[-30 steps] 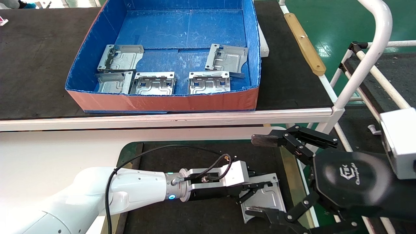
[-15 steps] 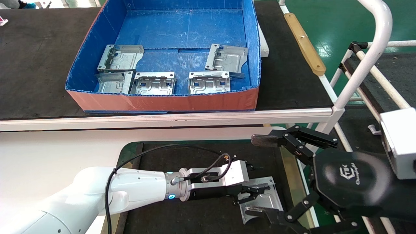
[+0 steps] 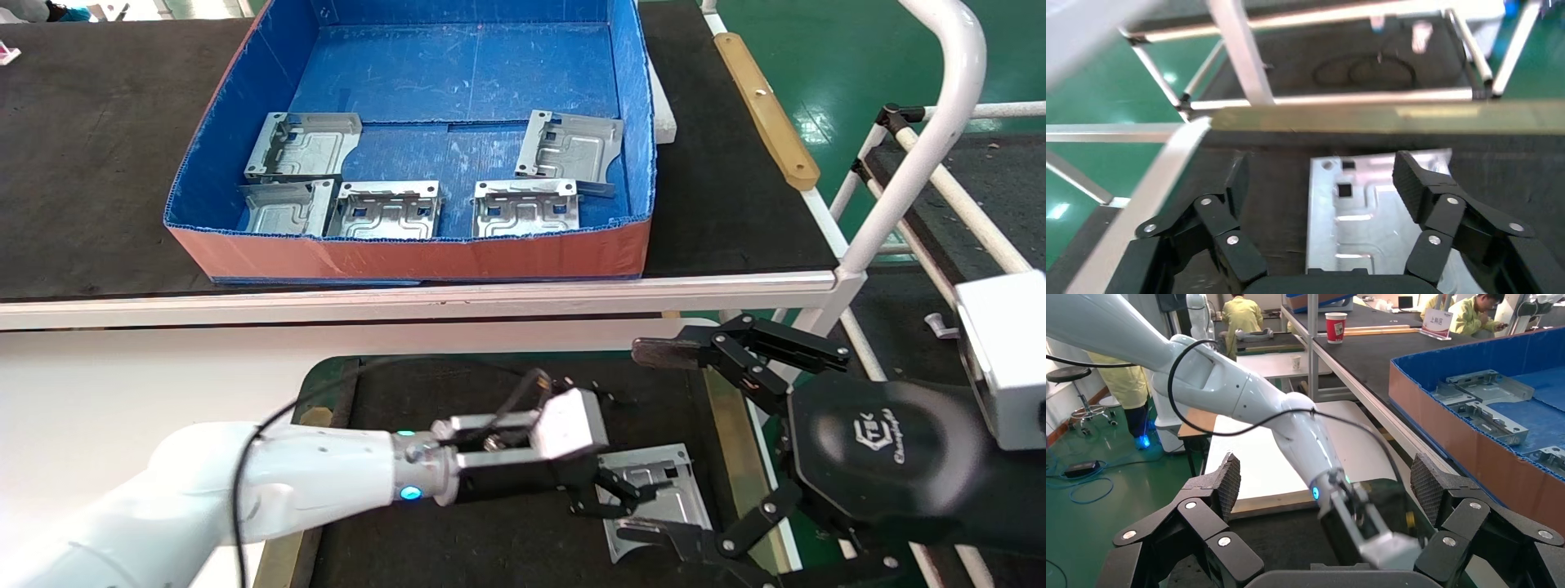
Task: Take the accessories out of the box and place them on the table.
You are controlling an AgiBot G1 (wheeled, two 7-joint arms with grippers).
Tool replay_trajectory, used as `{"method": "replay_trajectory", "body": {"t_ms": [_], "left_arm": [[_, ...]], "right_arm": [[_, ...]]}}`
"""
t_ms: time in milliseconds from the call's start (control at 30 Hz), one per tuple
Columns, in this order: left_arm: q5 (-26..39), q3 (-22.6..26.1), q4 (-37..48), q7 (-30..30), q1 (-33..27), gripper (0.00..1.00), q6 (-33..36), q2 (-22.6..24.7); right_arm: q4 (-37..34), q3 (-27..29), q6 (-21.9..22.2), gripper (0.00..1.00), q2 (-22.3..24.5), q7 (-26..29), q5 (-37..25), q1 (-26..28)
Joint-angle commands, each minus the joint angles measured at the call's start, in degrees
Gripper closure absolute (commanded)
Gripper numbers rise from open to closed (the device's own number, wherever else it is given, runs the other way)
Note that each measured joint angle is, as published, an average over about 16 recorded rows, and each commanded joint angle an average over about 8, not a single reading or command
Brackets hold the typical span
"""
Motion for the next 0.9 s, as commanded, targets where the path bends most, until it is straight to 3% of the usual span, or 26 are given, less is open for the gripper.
{"method": "replay_trajectory", "body": {"t_ms": [33,900], "left_arm": [[-0.14,-1.29,-1.43,-1.36,0.49,0.00,0.91,-1.29],[-2.11,-20.17,-22.31,-21.24,7.59,0.00,14.12,-20.13]], "right_arm": [[0.00,0.00,0.00,0.00,0.00,0.00,0.00,0.00],[-0.01,-0.02,0.00,0.00,0.01,-0.01,0.01,0.01]]}}
